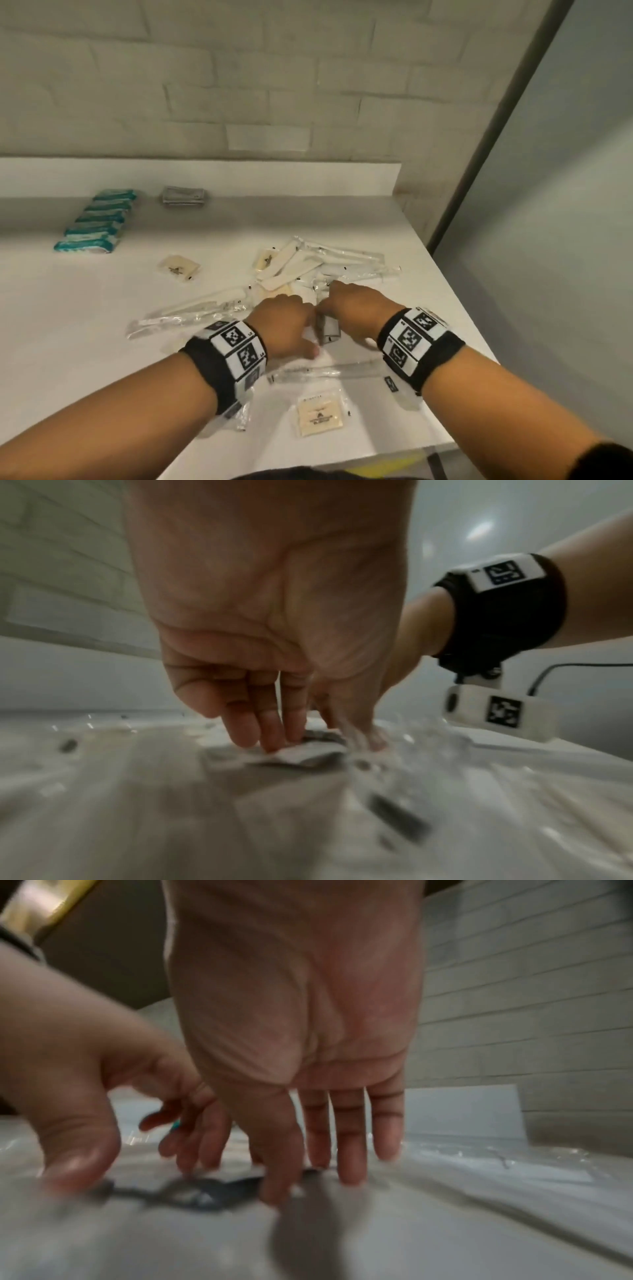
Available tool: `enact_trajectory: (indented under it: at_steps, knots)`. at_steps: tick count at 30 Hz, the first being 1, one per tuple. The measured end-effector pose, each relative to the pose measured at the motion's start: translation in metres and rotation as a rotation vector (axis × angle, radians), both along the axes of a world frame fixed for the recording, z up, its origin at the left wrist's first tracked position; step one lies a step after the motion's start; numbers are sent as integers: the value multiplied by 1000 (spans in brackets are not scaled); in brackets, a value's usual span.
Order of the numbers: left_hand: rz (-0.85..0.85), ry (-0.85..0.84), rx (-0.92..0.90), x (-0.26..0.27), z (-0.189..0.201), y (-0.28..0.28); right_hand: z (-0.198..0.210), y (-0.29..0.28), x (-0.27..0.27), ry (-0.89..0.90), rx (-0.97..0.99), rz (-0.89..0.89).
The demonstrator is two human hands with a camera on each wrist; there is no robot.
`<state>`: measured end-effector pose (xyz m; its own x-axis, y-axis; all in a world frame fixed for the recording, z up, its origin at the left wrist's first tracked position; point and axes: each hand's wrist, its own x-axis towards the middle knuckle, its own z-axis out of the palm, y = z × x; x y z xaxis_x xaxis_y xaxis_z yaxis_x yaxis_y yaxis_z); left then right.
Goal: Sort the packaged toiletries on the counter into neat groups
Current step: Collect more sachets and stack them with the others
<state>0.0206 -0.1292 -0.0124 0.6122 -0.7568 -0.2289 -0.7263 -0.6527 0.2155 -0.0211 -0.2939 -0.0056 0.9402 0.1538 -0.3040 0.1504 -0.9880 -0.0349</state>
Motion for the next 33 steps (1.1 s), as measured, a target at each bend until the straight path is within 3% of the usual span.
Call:
enact_trajectory:
  at_steps: [5,10,12,16,19,22,25,29,33]
  knots:
    - [157,24,98,-5,-5,-11,1,-4,7,-115,-91,121]
    - [199,16,227,3,1,-17,5,-5,2,-187,-81,275]
    - [205,17,289,7,4,-19,8,-11,6,-174,-7,160]
    - [134,58,393,17,13,-22,16,-46,22,-42,12,-254]
    - [53,100,486,23,20,-26,14,-66,19,154,53,-260]
    - [105,142,374,42,28,-33,18,-74,15,166,170,-231]
    - [218,43,145,69,36,-42,27,-84,26,105,252,-260]
    - [227,36,126,82,24,-47,20,-98,53,-27,133,-335]
    - [141,55,62,72,11,-35,8,-98,68,83,-58,-263]
